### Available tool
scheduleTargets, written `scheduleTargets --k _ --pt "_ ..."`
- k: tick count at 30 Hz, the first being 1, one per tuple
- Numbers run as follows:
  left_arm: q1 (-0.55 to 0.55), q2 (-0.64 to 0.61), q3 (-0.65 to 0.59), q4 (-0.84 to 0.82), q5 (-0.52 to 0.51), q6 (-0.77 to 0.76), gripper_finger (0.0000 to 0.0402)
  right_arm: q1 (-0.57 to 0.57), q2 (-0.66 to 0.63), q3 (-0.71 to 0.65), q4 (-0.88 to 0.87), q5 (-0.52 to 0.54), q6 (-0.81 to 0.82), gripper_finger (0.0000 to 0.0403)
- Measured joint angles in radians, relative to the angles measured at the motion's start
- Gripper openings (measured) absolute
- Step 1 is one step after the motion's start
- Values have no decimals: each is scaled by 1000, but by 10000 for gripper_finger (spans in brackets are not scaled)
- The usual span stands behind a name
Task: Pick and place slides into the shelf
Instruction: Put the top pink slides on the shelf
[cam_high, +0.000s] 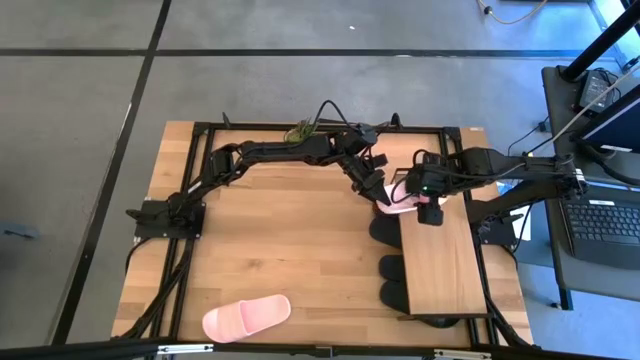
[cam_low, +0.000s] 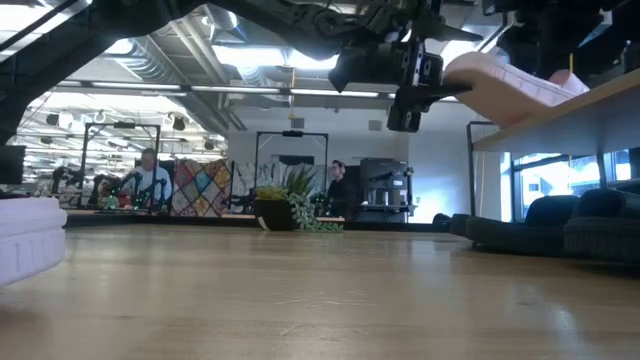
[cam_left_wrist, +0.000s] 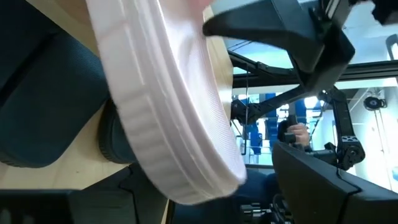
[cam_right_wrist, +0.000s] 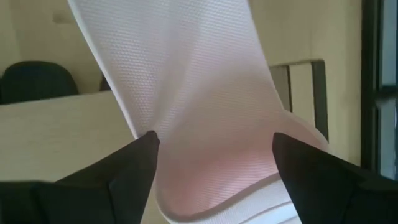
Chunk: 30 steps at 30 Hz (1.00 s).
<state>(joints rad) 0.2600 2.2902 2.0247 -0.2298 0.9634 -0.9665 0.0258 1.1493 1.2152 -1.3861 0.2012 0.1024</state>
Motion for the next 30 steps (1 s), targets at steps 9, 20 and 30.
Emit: scheduleTargets --k 9,20,30 --pt "-1 0 0 0 1 -1 257 -10 -3 -1 -80 18 80 314" --pt "-6 0 1 -1 1 -3 257 -10 -6 -1 -181 15 157 314" --pt "-7 -24 1 1 18 23 257 -8 -54 -1 -108 16 156 314"
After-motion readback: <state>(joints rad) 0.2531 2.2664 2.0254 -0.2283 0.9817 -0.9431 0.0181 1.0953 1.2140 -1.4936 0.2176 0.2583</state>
